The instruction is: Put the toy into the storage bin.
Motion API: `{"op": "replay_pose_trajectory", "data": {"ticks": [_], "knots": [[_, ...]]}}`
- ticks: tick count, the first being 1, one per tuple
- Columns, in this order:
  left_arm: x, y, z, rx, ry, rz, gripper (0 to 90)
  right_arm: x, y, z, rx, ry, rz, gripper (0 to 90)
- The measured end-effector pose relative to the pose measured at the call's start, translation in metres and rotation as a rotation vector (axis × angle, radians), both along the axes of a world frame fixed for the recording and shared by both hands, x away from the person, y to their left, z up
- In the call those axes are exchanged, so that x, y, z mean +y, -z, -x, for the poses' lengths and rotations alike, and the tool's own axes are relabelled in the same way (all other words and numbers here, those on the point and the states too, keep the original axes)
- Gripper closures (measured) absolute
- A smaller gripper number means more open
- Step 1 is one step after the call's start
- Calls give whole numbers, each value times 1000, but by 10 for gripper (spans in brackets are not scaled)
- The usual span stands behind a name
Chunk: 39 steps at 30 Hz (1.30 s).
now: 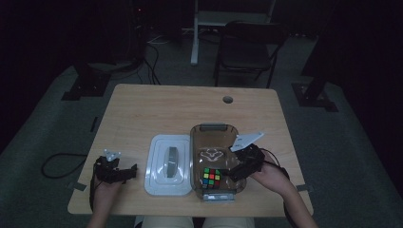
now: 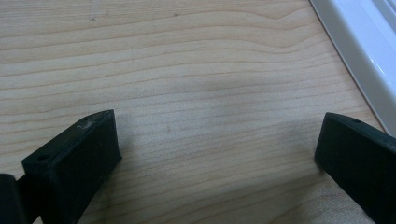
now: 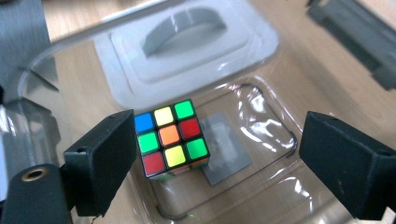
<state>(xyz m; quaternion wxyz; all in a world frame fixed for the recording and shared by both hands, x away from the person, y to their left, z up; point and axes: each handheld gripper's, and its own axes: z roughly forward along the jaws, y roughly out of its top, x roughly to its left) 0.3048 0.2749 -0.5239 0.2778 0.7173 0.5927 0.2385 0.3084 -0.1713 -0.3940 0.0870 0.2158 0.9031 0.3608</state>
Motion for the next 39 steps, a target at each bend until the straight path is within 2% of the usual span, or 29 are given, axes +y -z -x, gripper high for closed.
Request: {"op": "replay_pose_trajectory", "data": {"ticks": [3, 5, 7, 12, 15, 16, 22, 25, 27, 31, 33, 39], "knots": [[0, 0, 0, 1, 0, 0, 5, -12, -1, 4, -62, 70, -69, 113], [0, 0, 0, 1, 0, 0, 5, -17, -1, 5, -70, 87, -88, 113], [0, 0, 0, 1, 0, 0, 5, -28, -2, 8, -88, 130, -135, 113], [0, 0, 0, 1, 0, 0, 6, -46, 0, 12, -101, 184, -171, 113], [0, 0, 0, 1, 0, 0, 5, -54, 3, 14, -122, 220, -192, 113], [0, 0, 0, 1, 0, 0, 6, -58, 3, 16, -145, 249, -198, 113], [0, 0, 0, 1, 0, 0, 6, -80, 6, 17, -161, 326, -255, 113], [0, 0, 0, 1, 0, 0, 6, -89, 10, 18, -177, 370, -249, 113], [0, 0, 0, 0, -1, 2, 6, -94, 15, 19, -203, 410, -239, 114], [0, 0, 0, 1, 0, 1, 6, -105, 27, 19, -211, 472, -244, 113], [0, 0, 0, 0, 0, 1, 6, -110, 36, 19, -198, 498, -258, 114], [0, 0, 0, 1, 13, -1, 6, -118, 65, 19, -189, 571, -258, 114]]}}
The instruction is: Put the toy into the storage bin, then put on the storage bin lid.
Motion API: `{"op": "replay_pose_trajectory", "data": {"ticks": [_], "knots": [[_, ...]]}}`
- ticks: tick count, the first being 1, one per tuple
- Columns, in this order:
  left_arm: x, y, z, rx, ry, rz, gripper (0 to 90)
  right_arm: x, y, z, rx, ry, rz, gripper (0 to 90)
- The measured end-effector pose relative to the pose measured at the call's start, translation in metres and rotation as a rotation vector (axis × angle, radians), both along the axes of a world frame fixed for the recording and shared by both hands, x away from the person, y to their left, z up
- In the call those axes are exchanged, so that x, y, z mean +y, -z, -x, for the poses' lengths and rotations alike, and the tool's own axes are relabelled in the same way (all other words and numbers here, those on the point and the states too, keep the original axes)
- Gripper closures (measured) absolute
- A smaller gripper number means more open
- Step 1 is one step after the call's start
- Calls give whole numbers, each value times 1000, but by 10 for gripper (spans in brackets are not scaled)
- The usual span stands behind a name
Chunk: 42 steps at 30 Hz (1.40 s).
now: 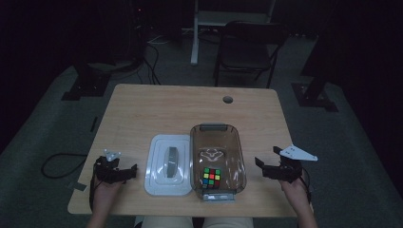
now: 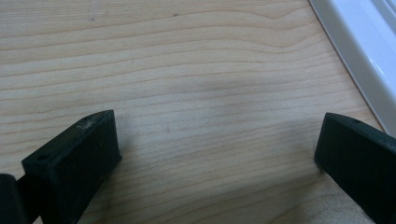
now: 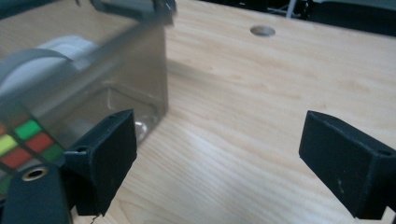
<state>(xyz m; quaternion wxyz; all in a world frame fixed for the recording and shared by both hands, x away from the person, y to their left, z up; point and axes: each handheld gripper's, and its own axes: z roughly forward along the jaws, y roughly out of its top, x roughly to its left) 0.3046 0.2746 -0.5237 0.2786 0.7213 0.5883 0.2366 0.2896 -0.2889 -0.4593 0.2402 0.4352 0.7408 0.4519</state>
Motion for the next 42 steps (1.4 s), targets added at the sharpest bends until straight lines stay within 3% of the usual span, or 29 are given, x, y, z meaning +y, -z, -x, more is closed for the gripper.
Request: {"op": "replay_pose_trajectory", "data": {"ticks": [8, 14, 19, 26, 28, 42], "knots": [[-1, 0, 1, -1, 16, 1, 6, -3, 43, 2, 45, 66, 2, 113], [-2, 0, 1, -1, 7, 1, 6, 2, 64, 2, 82, 109, 79, 115], [-2, 0, 1, -1, 3, 1, 5, 4, 65, -1, 103, 118, 92, 115], [-2, 0, 1, -2, 2, 2, 5, 7, 67, -8, 180, 132, 136, 115], [-2, 0, 1, -2, 2, 2, 6, 8, 68, -12, 223, 121, 146, 127], [-1, 0, 1, -2, 11, 2, 6, 8, 68, -12, 224, 125, 144, 127]]}}
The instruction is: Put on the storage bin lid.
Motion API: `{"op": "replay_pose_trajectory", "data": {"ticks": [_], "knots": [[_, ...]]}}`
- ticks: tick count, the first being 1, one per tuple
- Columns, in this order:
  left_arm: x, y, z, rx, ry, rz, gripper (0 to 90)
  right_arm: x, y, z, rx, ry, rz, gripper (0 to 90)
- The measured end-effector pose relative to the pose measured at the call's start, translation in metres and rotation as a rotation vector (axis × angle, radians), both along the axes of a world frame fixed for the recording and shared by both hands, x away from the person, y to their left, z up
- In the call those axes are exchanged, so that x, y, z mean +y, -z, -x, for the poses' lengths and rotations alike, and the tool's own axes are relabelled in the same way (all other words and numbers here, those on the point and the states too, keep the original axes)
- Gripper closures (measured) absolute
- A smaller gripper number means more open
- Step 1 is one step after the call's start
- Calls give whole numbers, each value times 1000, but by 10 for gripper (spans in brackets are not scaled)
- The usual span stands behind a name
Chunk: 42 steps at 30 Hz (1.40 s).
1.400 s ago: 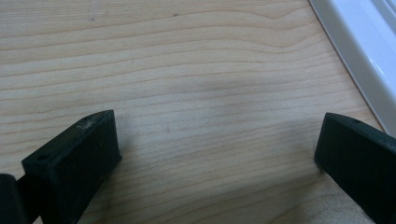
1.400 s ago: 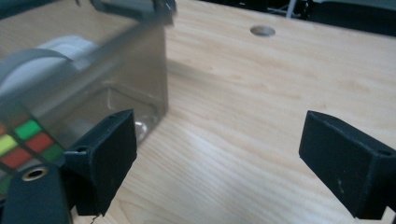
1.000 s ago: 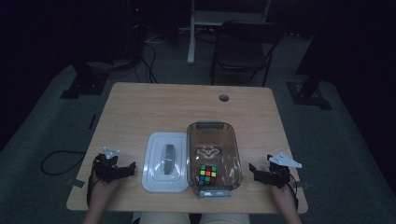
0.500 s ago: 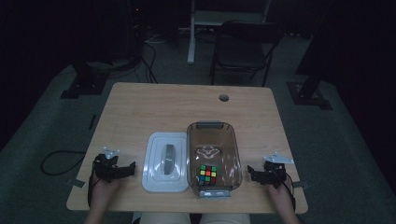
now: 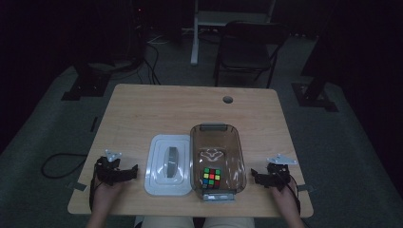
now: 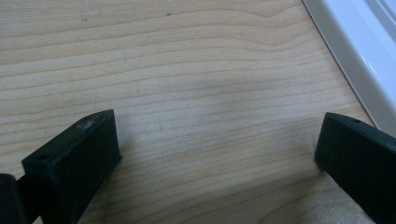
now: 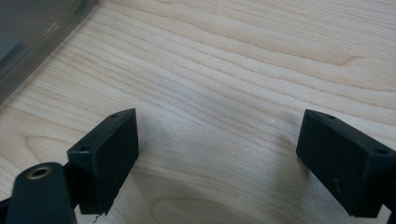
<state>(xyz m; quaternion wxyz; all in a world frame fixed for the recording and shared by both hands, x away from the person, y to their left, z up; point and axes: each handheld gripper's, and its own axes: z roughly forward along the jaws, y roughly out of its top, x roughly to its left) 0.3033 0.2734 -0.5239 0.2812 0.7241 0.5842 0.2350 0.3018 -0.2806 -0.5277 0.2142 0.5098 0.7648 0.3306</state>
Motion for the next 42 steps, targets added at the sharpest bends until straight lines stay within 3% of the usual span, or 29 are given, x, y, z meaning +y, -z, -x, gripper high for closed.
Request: {"op": "replay_pose_trajectory", "data": {"ticks": [8, 13, 17, 25, 32, 42], "knots": [[1, -4, 1, 32, -15, -14, 6, 0, 0, 0, 0, 0, 0, 127], [-3, -17, 4, 25, -22, 1, 7, 0, 0, 0, 0, 0, 0, 127], [-13, -25, 6, 23, -4, -12, 7, 0, 0, 0, 0, 0, 1, 127], [-32, -38, 12, 13, 63, 20, 7, 0, 0, 0, 0, 0, 0, 127], [-47, -45, 14, 13, 105, 4, 8, 0, 0, 0, 0, 0, 0, 127], [-80, -54, 15, 6, 223, 38, 8, 0, 0, 0, 0, 0, 1, 127]]}}
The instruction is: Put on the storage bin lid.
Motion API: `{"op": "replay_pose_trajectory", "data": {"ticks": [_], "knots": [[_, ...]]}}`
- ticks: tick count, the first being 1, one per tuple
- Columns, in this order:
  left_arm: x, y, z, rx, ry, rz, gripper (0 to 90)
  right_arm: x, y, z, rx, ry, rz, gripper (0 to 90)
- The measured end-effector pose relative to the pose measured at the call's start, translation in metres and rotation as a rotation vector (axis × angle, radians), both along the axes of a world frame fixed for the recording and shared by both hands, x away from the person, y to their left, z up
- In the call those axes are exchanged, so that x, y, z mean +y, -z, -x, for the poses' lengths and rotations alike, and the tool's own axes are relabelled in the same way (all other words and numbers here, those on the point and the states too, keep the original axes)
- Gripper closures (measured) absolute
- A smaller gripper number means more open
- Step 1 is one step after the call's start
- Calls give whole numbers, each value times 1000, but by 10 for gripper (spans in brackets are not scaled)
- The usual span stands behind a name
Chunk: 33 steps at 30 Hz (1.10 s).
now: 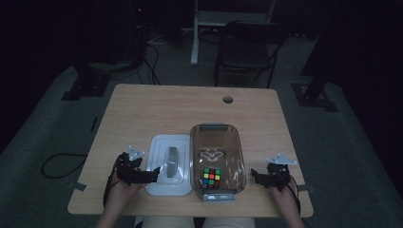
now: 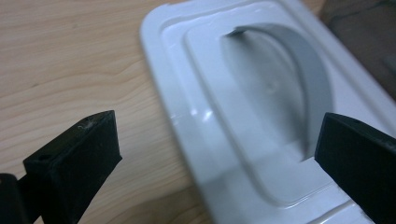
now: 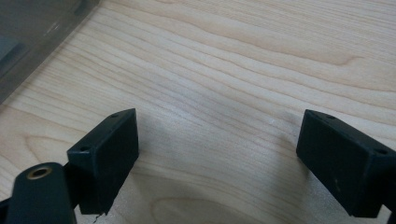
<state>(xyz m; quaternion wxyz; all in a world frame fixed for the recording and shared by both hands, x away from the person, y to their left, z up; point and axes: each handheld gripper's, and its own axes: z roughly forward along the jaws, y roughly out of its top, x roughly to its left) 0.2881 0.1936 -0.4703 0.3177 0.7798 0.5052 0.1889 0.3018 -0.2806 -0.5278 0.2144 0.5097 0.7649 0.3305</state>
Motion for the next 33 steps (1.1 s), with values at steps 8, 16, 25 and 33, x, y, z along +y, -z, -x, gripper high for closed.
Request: {"op": "replay_pose_trajectory", "data": {"ticks": [8, 16, 25, 33], "knots": [[-23, -1, -6, -4, 46, 39, 8, 0, 0, 0, 0, 0, 0, 128], [-45, 12, -16, 9, 88, 34, 60, 0, 0, 0, 0, 0, -2, 128], [-63, 22, -24, 11, 109, 36, 148, 0, 0, 0, 0, 1, 0, 128], [-68, 26, -29, -5, 87, 30, 265, 0, 0, 0, 0, 1, 0, 128]]}}
